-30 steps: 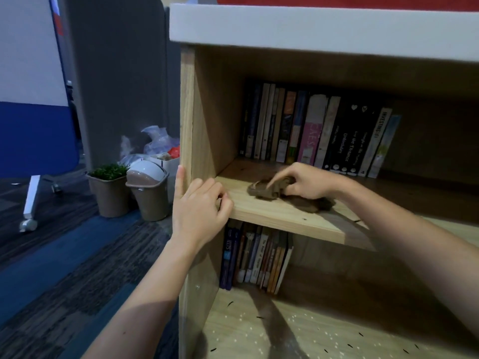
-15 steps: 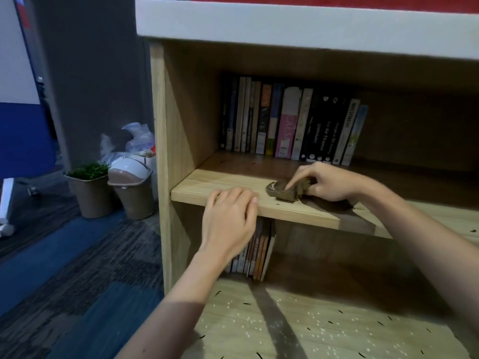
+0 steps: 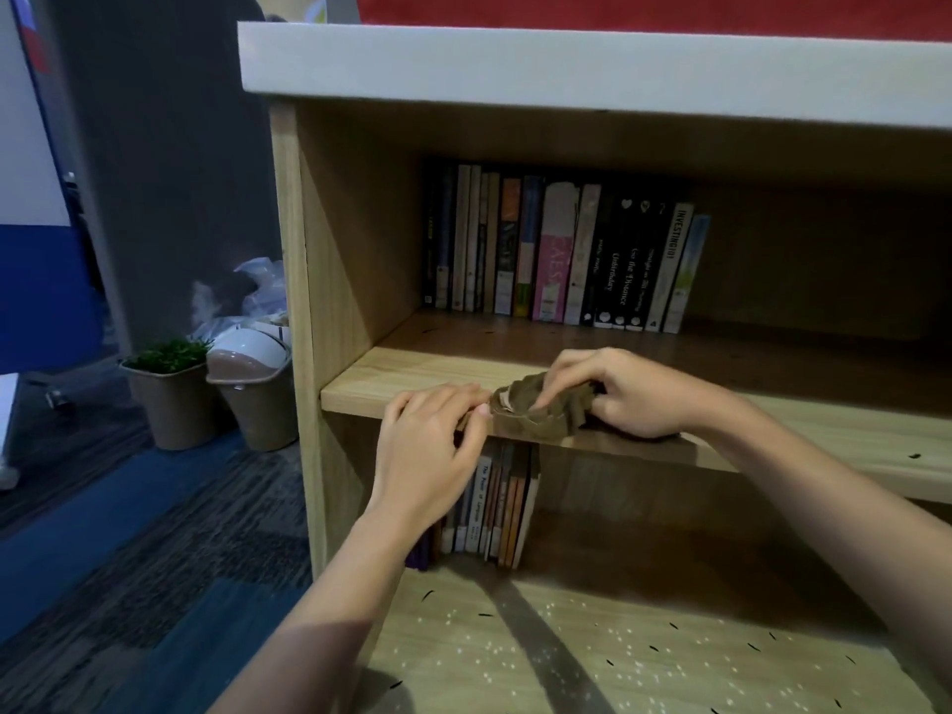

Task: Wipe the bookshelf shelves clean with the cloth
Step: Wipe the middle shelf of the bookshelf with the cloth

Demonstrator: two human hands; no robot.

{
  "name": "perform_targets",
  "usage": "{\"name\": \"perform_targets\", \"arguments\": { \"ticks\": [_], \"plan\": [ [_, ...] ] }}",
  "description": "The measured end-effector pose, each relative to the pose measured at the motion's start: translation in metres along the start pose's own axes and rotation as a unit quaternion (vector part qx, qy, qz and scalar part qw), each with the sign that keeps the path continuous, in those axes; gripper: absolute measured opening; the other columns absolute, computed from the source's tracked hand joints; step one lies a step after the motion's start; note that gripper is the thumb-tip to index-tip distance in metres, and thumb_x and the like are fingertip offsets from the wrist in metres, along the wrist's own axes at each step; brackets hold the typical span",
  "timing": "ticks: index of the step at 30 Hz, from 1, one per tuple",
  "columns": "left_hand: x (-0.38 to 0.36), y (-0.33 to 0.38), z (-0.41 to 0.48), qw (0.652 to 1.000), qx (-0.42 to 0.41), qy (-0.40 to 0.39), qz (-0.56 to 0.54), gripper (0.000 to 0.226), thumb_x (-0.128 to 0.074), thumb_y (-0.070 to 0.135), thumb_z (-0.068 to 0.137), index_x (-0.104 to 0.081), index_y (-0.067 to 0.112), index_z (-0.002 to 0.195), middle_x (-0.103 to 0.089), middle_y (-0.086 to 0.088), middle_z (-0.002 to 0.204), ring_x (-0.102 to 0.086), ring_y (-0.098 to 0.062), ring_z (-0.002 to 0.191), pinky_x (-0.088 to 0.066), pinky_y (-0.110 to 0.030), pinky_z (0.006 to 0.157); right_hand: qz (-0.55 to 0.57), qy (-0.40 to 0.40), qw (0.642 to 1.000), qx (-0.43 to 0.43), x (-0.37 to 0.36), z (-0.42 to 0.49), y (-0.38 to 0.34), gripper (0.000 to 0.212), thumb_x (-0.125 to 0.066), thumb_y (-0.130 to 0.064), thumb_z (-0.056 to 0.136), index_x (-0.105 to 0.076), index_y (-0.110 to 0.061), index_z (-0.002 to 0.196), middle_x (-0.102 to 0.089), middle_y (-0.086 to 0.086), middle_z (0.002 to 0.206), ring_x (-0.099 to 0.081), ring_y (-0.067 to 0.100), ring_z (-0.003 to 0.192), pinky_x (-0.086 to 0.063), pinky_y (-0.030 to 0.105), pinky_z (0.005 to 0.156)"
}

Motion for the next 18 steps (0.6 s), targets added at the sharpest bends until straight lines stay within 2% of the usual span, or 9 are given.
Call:
{"name": "perform_targets", "arguments": {
  "ticks": [2, 5, 7, 10, 13, 15, 18],
  "plan": [
    [0.001, -0.004, 0.002, 0.999, 0.011, -0.006, -0.044, 0.037, -0.039, 0.041, 0.09, -0.067, 0.026, 0.109, -0.065, 0.016, 0.113, -0.046, 0.008, 0.11, -0.02, -0.017, 0.096, 0.009, -0.016, 1.0, -0.019, 0.008, -0.005, 0.01, 0.055, -0.041, 0.014, 0.08, -0.067, -0.034, 0.091, -0.054, -0.006, 0.114, -0.051, 0.014, 0.111, -0.04, 0.032, 0.1],
    [0.01, -0.007, 0.004, 0.995, 0.005, -0.001, -0.104, 0.03, -0.046, 0.04, 0.086, -0.068, 0.025, 0.098, -0.064, 0.019, 0.096, -0.056, 0.003, 0.096, -0.039, -0.03, 0.095, -0.043, 0.033, 0.994, -0.091, 0.019, 0.012, 0.033, 0.048, -0.044, 0.006, 0.085, -0.065, -0.035, 0.097, -0.054, -0.005, 0.113, -0.051, 0.021, 0.109, -0.043, 0.041, 0.096],
    [0.017, -0.011, 0.007, 0.991, 0.018, 0.015, -0.128, 0.017, -0.054, 0.028, 0.089, -0.067, 0.021, 0.099, -0.062, 0.015, 0.093, -0.058, 0.0, 0.091, -0.049, -0.03, 0.086, -0.076, 0.063, 0.989, -0.111, 0.007, 0.033, 0.027, 0.04, -0.046, -0.008, 0.089, -0.06, -0.037, 0.112, -0.053, -0.006, 0.11, -0.05, 0.02, 0.107, -0.04, 0.048, 0.097],
    [0.026, -0.019, 0.022, 0.991, 0.067, 0.017, -0.114, 0.015, -0.052, 0.019, 0.091, -0.062, 0.022, 0.102, -0.06, 0.008, 0.096, -0.057, -0.006, 0.088, -0.051, -0.029, 0.078, -0.101, 0.005, 0.993, -0.066, -0.029, 0.051, -0.009, 0.037, -0.039, -0.035, 0.093, -0.042, -0.042, 0.129, -0.044, -0.004, 0.125, -0.036, 0.021, 0.114, -0.026, 0.047, 0.1],
    [0.021, -0.038, 0.046, 0.988, 0.127, -0.073, -0.053, 0.022, -0.048, 0.021, 0.093, -0.058, 0.021, 0.112, -0.053, 0.003, 0.109, -0.052, -0.012, 0.099, -0.045, -0.028, 0.084, -0.029, -0.041, 0.998, -0.048, -0.029, 0.043, -0.017, 0.032, -0.032, -0.034, 0.095, -0.047, -0.034, 0.124, -0.041, -0.01, 0.131, -0.033, 0.016, 0.111, -0.024, 0.04, 0.097],
    [0.013, -0.053, 0.057, 0.978, 0.151, -0.147, 0.005, 0.027, -0.047, 0.026, 0.094, -0.056, 0.02, 0.118, -0.051, 0.0, 0.121, -0.051, -0.016, 0.107, -0.044, -0.033, 0.091, -0.031, -0.046, 0.996, -0.063, -0.018, 0.041, 0.002, 0.033, -0.031, -0.031, 0.096, -0.049, -0.03, 0.124, -0.042, -0.011, 0.129, -0.036, 0.017, 0.11, -0.026, 0.041, 0.096],
    [0.001, -0.066, 0.068, 0.963, 0.167, -0.204, 0.051, 0.032, -0.045, 0.031, 0.094, -0.055, 0.02, 0.121, -0.049, -0.002, 0.131, -0.05, -0.023, 0.116, -0.042, -0.041, 0.099, -0.017, -0.015, 0.992, -0.124, -0.004, 0.058, 0.041, 0.031, -0.034, -0.024, 0.097, -0.053, -0.017, 0.12, -0.054, 0.004, 0.119, -0.049, 0.025, 0.101, -0.034, 0.035, 0.086]
  ]
}}
Point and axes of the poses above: each hand's wrist, its own z-axis towards the middle knuckle, its own x-axis out of the back of the hand, y = z × x, the point moved 7 cm from there along z, towards the middle knuckle
